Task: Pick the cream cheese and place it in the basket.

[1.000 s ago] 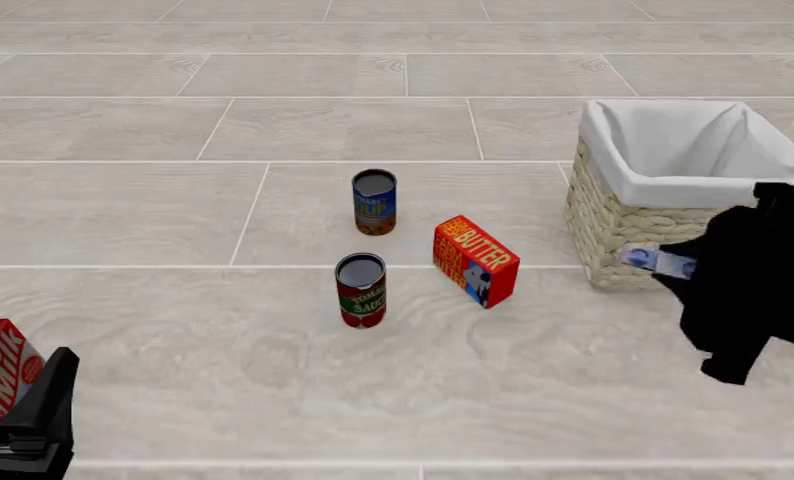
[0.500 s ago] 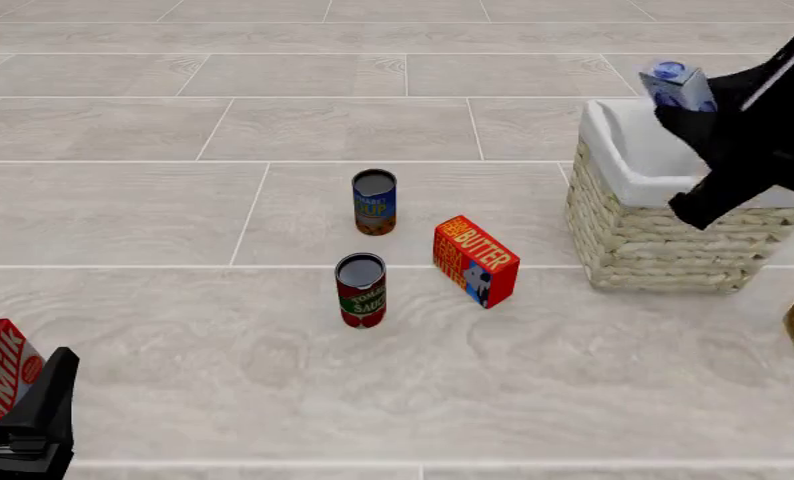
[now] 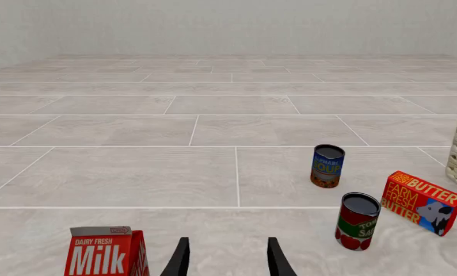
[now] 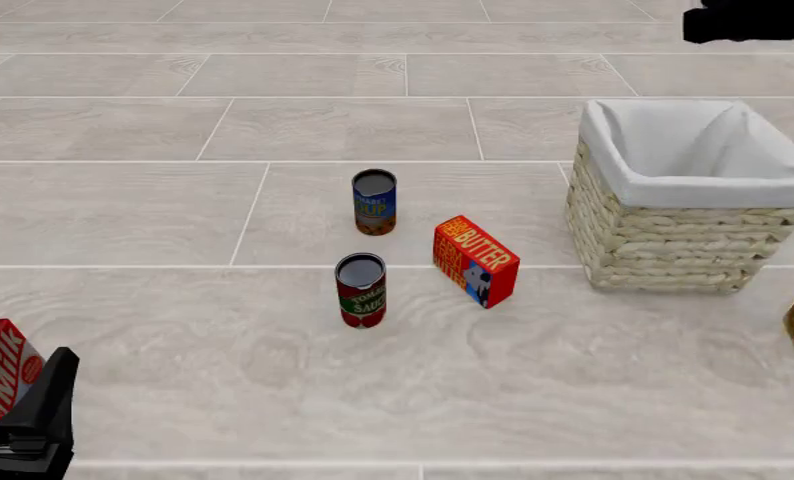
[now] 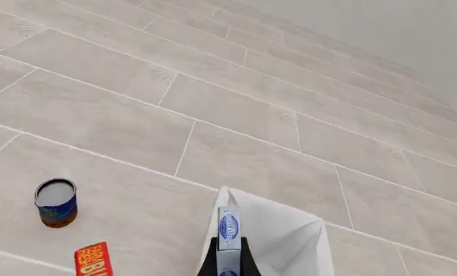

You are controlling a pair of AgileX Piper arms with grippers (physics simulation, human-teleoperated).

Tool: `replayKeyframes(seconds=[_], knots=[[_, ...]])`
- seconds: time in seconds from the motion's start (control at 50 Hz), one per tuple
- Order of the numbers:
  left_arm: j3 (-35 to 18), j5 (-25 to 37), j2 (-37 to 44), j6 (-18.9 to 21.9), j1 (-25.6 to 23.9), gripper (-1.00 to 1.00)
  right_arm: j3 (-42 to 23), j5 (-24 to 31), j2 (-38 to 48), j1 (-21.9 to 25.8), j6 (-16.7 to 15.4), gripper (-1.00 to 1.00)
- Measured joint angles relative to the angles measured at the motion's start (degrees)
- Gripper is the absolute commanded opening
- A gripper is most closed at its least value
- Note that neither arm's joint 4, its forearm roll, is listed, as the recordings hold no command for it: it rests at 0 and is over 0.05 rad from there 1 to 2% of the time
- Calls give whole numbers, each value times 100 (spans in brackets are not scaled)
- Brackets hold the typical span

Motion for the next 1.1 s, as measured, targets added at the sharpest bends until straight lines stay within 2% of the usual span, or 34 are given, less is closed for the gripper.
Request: replayKeyframes(seconds=[0.36,0.64,1.1], knots=[[0,0,0,0,0,100,-860,397,1023,-483,647,-100],[0,0,0,0,0,100,-1127,556,1490,-583,802,-100],[0,0,0,0,0,100,-1836,921,2189,-712,888,-100]])
